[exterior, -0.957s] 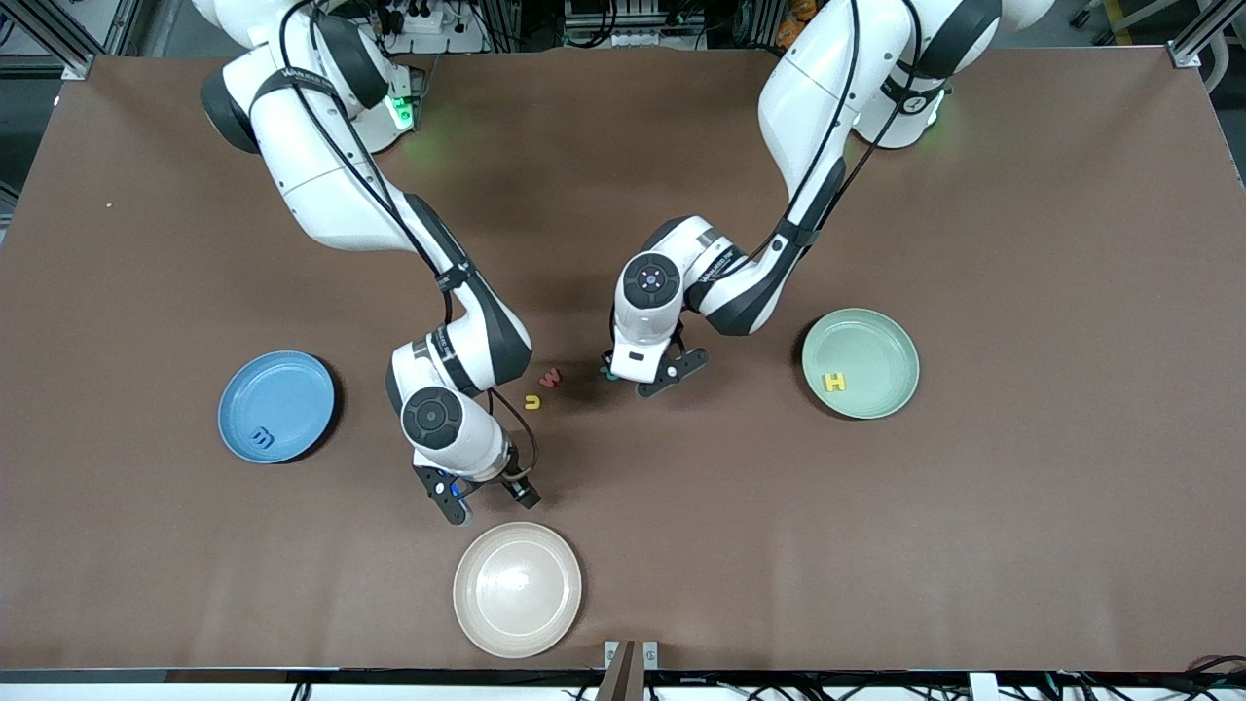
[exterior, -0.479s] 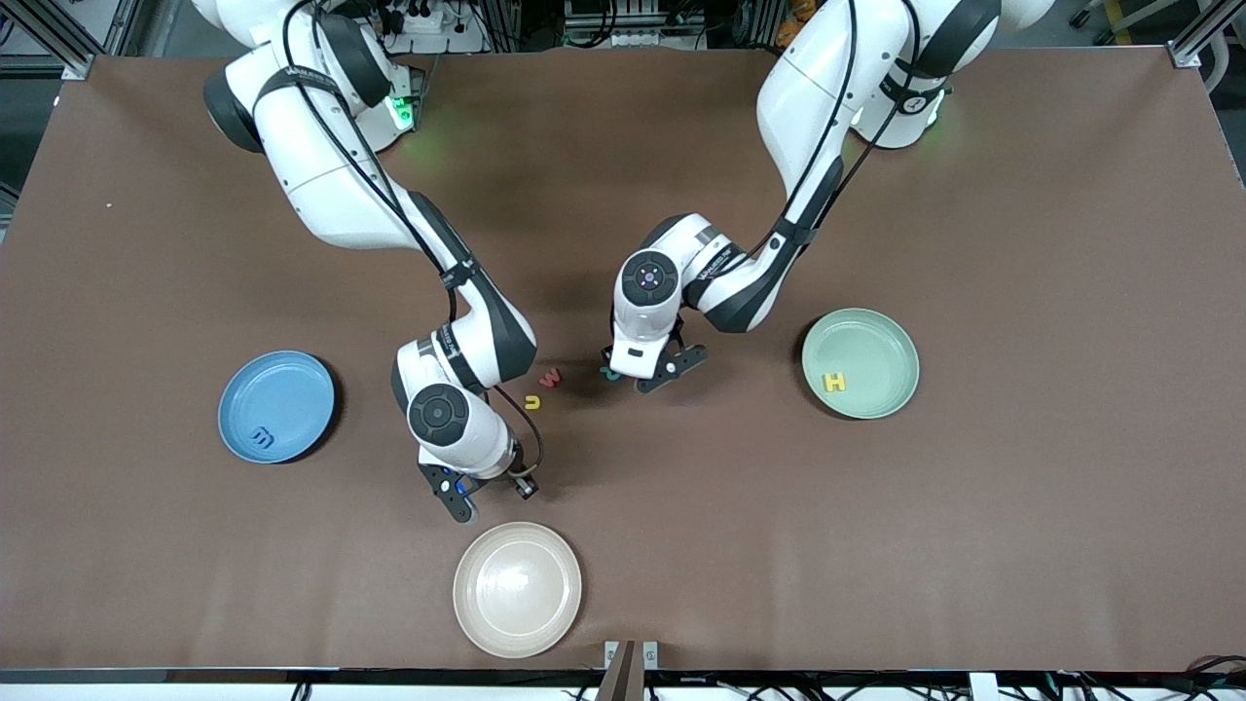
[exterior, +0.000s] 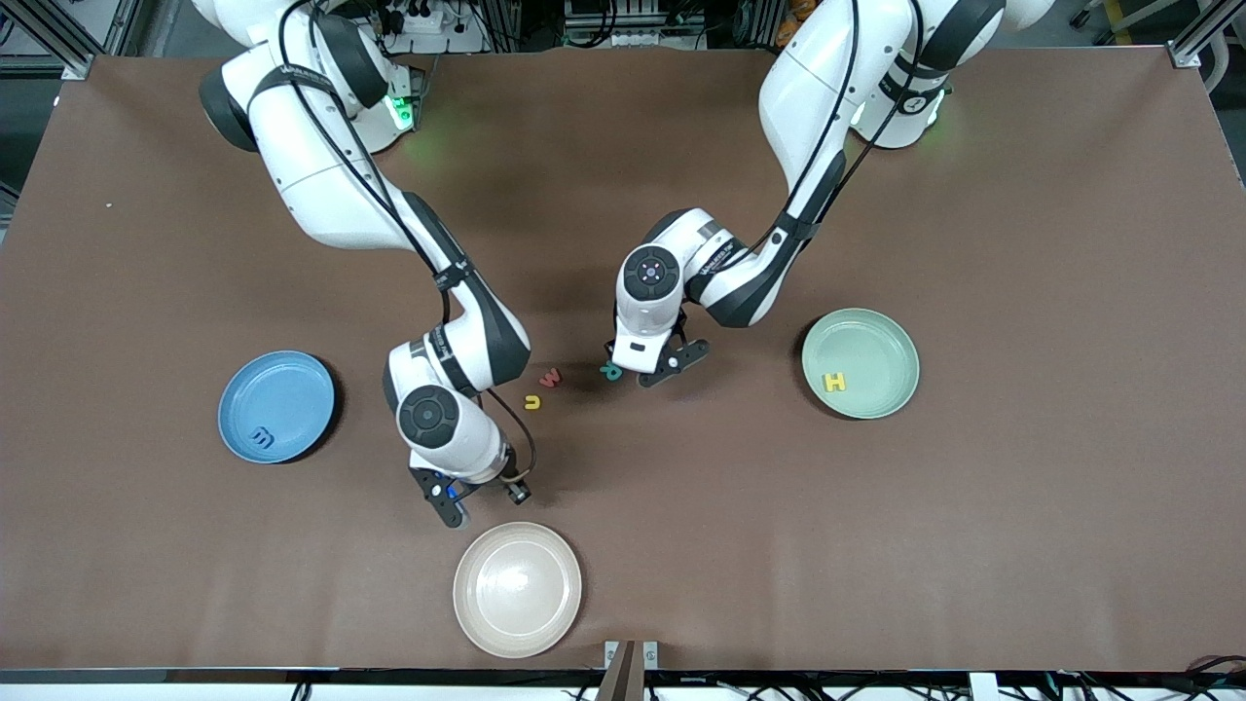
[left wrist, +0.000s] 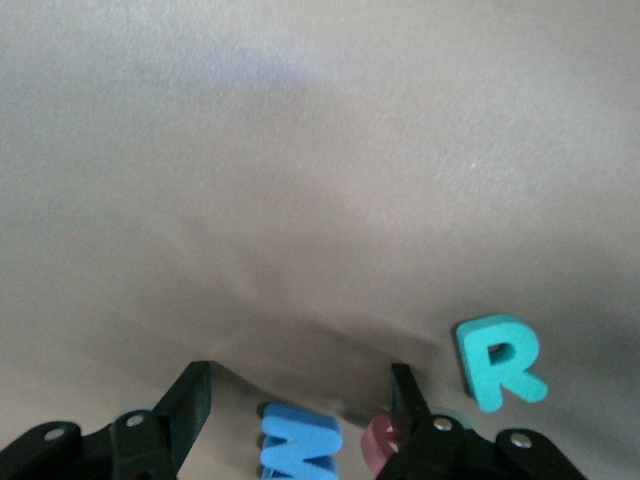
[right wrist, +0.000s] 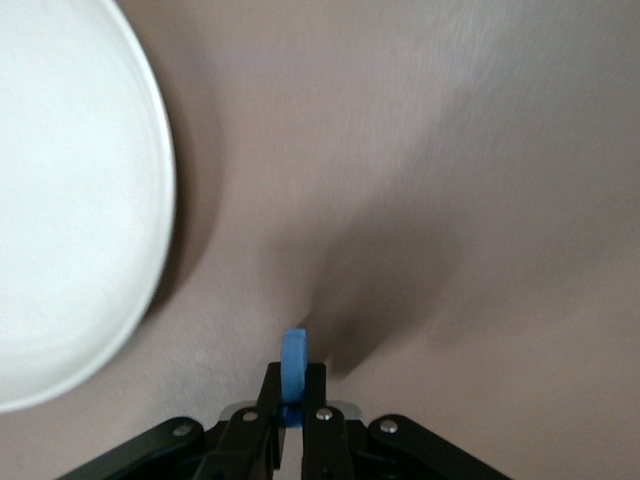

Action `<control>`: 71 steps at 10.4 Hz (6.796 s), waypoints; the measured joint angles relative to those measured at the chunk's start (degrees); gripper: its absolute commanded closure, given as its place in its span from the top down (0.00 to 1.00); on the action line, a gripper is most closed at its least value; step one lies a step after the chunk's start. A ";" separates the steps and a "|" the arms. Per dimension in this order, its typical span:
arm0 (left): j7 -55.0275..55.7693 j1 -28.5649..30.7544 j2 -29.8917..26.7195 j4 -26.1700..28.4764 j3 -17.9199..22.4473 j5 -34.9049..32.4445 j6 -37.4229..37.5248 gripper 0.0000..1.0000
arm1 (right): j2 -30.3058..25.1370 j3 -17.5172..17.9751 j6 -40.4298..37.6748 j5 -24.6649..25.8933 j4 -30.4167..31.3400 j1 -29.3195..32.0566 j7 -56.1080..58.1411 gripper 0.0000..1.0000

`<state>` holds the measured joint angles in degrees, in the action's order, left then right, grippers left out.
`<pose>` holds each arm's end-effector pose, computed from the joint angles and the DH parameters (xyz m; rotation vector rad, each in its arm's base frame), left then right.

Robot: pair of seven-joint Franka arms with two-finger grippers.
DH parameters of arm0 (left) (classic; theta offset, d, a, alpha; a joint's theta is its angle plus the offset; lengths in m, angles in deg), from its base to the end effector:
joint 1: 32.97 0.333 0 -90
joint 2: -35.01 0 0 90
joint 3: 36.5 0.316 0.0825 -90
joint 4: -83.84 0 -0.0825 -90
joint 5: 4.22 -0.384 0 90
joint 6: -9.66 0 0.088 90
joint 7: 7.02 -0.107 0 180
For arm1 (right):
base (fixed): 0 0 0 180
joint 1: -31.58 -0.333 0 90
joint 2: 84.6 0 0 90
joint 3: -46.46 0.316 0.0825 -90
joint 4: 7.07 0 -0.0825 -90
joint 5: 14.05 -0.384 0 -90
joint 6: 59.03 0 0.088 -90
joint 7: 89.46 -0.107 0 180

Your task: Sort upper and lower case letters into plates

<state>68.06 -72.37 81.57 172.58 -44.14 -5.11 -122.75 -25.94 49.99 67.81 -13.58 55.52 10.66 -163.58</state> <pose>0.4855 -0.5020 0.1680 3.0299 0.8024 -0.1517 0.7185 0.3087 0.2011 -2.7385 1.3134 -0.0473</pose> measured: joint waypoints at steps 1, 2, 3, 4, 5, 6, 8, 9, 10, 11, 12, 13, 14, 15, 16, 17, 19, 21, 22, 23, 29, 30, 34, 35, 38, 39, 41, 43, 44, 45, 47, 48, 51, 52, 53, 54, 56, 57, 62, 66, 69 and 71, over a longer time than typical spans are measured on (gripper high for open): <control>0.32 -0.04 -0.05 0.13 -0.30 0.00 0.00 0.79 | -0.82 -0.01 -1.59 -0.01 -0.07 1.10 1.70 0.00; 0.34 -0.06 -0.05 0.15 -0.40 0.00 0.00 0.79 | -1.88 -0.01 -3.79 -0.01 -0.03 2.19 3.77 0.00; 0.34 -0.03 -0.06 0.15 -0.40 0.00 0.00 0.79 | -2.84 0.00 -5.61 -0.02 0.46 3.15 5.84 0.00; 0.34 0.06 -0.06 0.15 -0.40 0.00 0.00 0.79 | -3.81 -0.02 -6.32 -0.02 1.77 4.05 7.86 0.00; 0.34 0.25 -0.07 0.12 -0.38 0.00 -0.02 0.79 | -5.21 -0.04 -6.44 -0.02 4.22 5.03 10.36 0.00; 0.34 0.75 -0.06 0.02 -0.35 0.00 -0.05 0.78 | -7.28 -0.06 -6.32 -0.02 7.92 6.24 13.40 0.00; 0.44 1.64 -0.08 -1.02 -0.35 0.53 -0.27 0.77 | -12.75 -0.15 -5.58 -0.01 16.44 8.91 19.87 0.00; 0.65 1.76 -0.09 -1.82 -0.36 1.47 -0.27 0.76 | -15.99 -0.20 -5.51 -0.01 20.63 10.42 23.29 0.00; 1.21 1.74 -0.09 -2.25 -0.37 2.46 -0.27 0.76 | -19.02 -0.22 -5.49 -0.01 24.30 11.88 26.26 0.00; 2.09 1.67 -0.05 -2.38 -0.40 2.63 -0.27 0.76 | -21.60 -0.26 -5.35 -0.01 27.60 13.17 29.05 0.00; 2.59 1.51 0.02 -2.38 -0.42 2.63 -0.27 0.76 | -23.80 -0.31 -4.65 0.01 30.72 14.39 31.95 0.00; 2.59 1.32 0.06 -2.56 -0.46 2.63 -0.32 0.76 | -25.44 -0.37 -3.50 0.02 33.57 15.61 34.95 0.00; 2.59 1.10 0.06 -3.16 -0.51 2.63 -0.33 0.76 | -26.64 -0.51 -2.60 0.03 35.73 16.89 38.23 0.00; 2.59 0.93 0.05 -3.72 -0.54 2.63 -0.33 0.76 | -27.37 -0.58 -2.23 0.04 36.94 18.53 41.54 0.00; 2.85 0.88 0.07 -4.07 -0.54 2.64 -0.33 0.76 | -27.79 -0.61 -2.18 0.04 37.46 20.23 44.27 0.00; 4.05 0.80 0.17 -4.30 -0.55 2.66 -0.36 0.76 | -28.03 -0.62 -2.18 0.04 37.71 21.74 46.33 0.00; 7.71 -0.02 0.97 -4.85 -0.58 2.66 -1.14 0.73 | -28.08 -0.64 -2.18 0.04 37.77 23.86 49.54 0.00; 12.00 -0.76 1.75 -5.19 -0.58 2.66 -2.59 0.73 | -28.08 -0.64 -2.18 0.04 37.90 24.72 51.09 0.17; 12.80 -0.89 1.87 -5.36 -0.58 2.66 -2.62 0.73 | -28.08 -0.64 -2.19 0.04 38.05 25.00 51.42 0.81; 12.88 -0.90 1.87 -5.44 -0.58 2.66 -2.62 0.71 | -28.08 -0.64 -2.19 0.04 38.28 25.14 51.71 1.00; 12.89 -0.98 2.67 -5.44 -0.54 2.66 -2.62 0.71 | -28.08 -0.11 -2.92 -0.02 38.64 24.63 49.34 1.00; 12.96 -1.04 2.77 -5.44 -0.54 2.66 -2.62 0.70 | -28.08 0.10 -2.81 -0.03 38.64 23.56 47.49 1.00; 15.25 -1.08 2.79 -5.48 -0.53 2.66 -2.62 0.69 | -28.08 0.30 -1.53 -0.05 38.53 19.49 40.55 1.00; 16.18 -1.08 2.79 -5.48 -0.53 2.66 -2.61 0.69 | -28.08 0.36 -1.14 -0.07 38.52 18.72 38.69 1.00; 17.61 -1.09 2.81 -5.49 -0.53 2.66 -2.68 0.69 | -27.73 0.50 0.76 -0.48 38.36 15.37 31.86 1.00; 17.90 -1.10 2.82 -5.50 -0.53 2.66 -2.84 0.69 | -27.38 0.56 1.15 -1.63 37.93 14.30 30.21 1.00; 19.28 -1.10 2.85 -5.50 -0.53 2.66 -3.01 0.69 | -26.40 0.63 2.97 -3.89 36.86 12.03 29.24 1.00; 20.58 -1.11 2.87 -5.51 -0.53 2.66 -3.10 0.69 | -25.35 0.69 6.33 -4.10 36.58 9.29 29.16 1.00; 21.05 -1.11 2.88 -5.52 -0.53 2.66 -3.16 0.69 | -24.75 0.69 6.94 -4.10 36.15 8.63 29.15 1.00; 21.84 -1.11 2.90 -5.52 -0.53 2.66 -3.41 0.69 | -24.28 0.69 7.10 -4.10 35.60 8.42 29.15 1.00; 23.39 -1.17 3.02 -5.52 -0.53 2.66 -4.21 0.69 | -23.65 0.67 7.10 -4.10 34.79 8.41 29.15 1.00; 24.17 -1.35 3.04 -5.52 -0.54 2.66 -4.39 0.69 | -23.54 0.69 7.10 -4.10 34.66 8.35 29.15 1.00; 24.53 -1.89 3.07 -5.52 -0.53 2.66 -4.58 0.65 | -23.52 0.70 7.10 -4.13 34.49 7.68 29.15 1.00; 24.53 -1.89 3.07 -5.52 -0.51 2.66 -4.59 0.65 | -23.52 0.70 7.10 -4.13 34.48 7.65 29.15 1.00; 24.52 -1.89 3.06 -5.54 -0.48 2.66 -4.59 0.65 | -23.52 0.70 7.10 -4.14 34.47 7.64 29.15 1.00; 24.52 -1.88 3.07 -5.57 -0.45 2.66 -4.61 0.65 | -23.52 0.70 7.10 -4.14 34.47 7.60 29.15 1.00; 24.37 -1.84 3.10 -5.60 -0.33 2.66 -4.64 0.65 | -23.52 0.70 7.10 -4.14 34.47 7.53 29.15 1.00; 24.22 -1.81 3.15 -5.60 -0.24 2.66 -4.64 0.65 | -23.52 0.70 7.10 -4.14 34.47 7.52 29.15 1.00; 24.01 -1.79 3.19 -5.60 -0.16 2.66 -4.64 0.53 | -23.27 0.69 7.10 -4.14 34.47 7.52 29.15 1.00; 23.99 -1.79 3.18 -5.77 -0.15 2.66 -4.88 0.45 | -23.08 0.70 7.10 -4.14 34.47 7.52 29.15 1.00; 23.99 -1.78 3.17 -5.88 -0.15 2.66 -4.96 0.33 | -23.01 0.70 7.10 -4.14 34.47 7.51 29.15 1.00; 23.99 -1.79 3.18 -5.93 -0.15 2.66 -4.97 0.33 | -22.92 0.70 7.10 -4.14 34.47 7.51 29.15 1.00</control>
<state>92.05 -74.16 84.75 166.65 -44.29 -2.45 -127.71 -48.86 50.69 74.91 -17.72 89.99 18.17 -134.43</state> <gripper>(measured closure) 0.639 0.000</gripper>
